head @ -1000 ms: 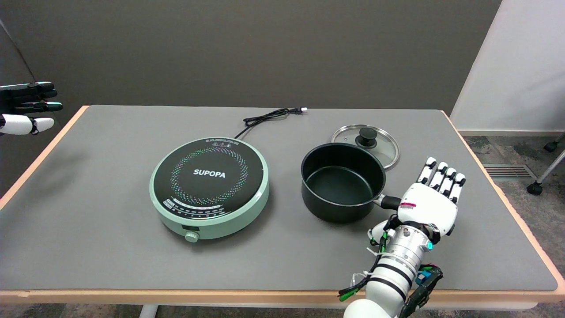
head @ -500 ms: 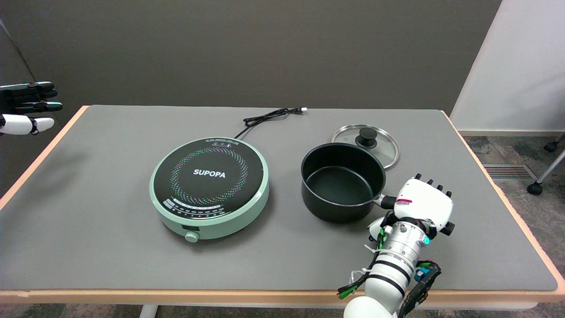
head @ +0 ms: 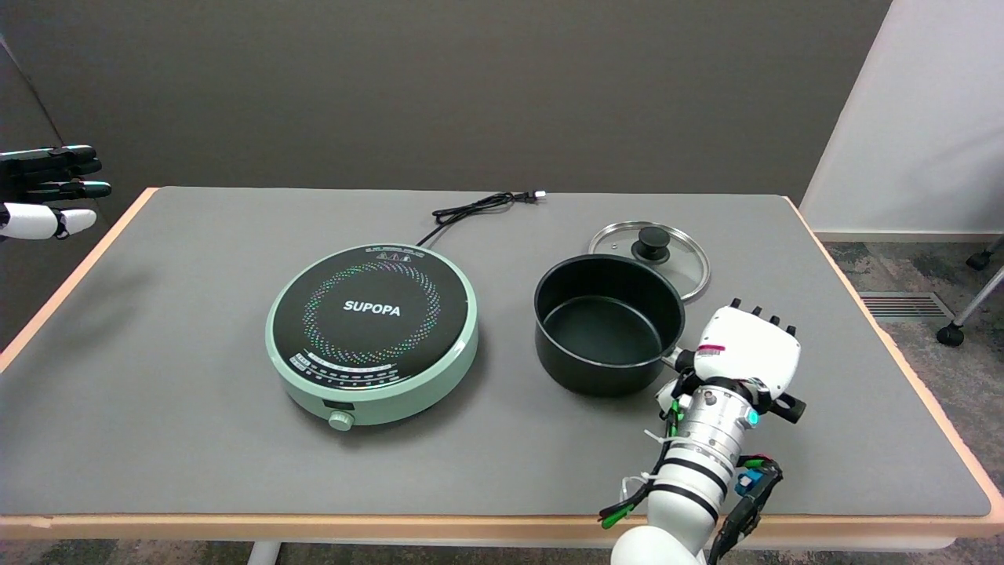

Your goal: Pick up the pot.

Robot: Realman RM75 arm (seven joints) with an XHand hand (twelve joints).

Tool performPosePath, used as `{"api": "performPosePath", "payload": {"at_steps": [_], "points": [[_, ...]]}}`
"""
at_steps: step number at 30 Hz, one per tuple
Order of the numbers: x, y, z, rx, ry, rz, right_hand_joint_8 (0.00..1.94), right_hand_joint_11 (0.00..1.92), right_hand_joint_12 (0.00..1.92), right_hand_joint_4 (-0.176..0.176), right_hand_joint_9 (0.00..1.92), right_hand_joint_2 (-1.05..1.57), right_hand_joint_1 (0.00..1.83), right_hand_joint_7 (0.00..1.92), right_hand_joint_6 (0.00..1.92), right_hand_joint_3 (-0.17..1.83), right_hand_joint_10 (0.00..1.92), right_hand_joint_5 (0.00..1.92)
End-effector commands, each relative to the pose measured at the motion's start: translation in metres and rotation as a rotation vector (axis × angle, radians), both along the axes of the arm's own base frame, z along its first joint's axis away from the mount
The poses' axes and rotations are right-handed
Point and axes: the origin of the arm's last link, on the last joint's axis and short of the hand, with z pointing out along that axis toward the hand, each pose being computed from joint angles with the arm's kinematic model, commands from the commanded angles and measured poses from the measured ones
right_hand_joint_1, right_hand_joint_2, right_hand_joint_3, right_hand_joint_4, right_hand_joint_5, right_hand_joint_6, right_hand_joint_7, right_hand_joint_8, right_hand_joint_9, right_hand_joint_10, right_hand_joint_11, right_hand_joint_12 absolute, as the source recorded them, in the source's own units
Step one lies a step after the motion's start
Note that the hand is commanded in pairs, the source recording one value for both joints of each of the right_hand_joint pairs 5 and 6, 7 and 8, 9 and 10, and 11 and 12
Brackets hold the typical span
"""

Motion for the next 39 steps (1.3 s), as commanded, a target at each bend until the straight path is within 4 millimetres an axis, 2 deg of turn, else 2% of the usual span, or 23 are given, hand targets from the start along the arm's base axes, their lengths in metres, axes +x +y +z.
{"api": "performPosePath", "payload": {"at_steps": [1, 6, 10, 15, 39], "points": [[0.005, -0.002, -0.002, 0.014, 0.043, -0.026, 1.21, 1.21, 1.21, -0.023, 1.21, -0.03, 1.24, 1.21, 1.21, 1.45, 1.21, 1.21], [0.003, -0.002, -0.002, 0.010, 0.039, -0.041, 1.18, 1.18, 1.18, -0.015, 1.18, -0.08, 1.21, 1.18, 1.18, 1.53, 1.18, 1.18], [0.001, -0.002, -0.002, 0.006, 0.013, -0.058, 1.08, 1.08, 1.08, 0.004, 1.08, -0.22, 1.17, 1.08, 1.08, 1.83, 1.08, 1.08], [0.000, -0.002, -0.005, 0.008, 0.009, -0.072, 0.98, 0.98, 0.98, 0.019, 0.98, -0.33, 1.15, 0.98, 0.98, 1.83, 0.98, 0.98], [-0.001, 0.012, -0.015, -0.030, 0.001, -0.088, 0.95, 0.95, 0.95, 0.024, 0.95, -0.38, 1.14, 0.95, 0.95, 1.83, 0.95, 0.95]]}}
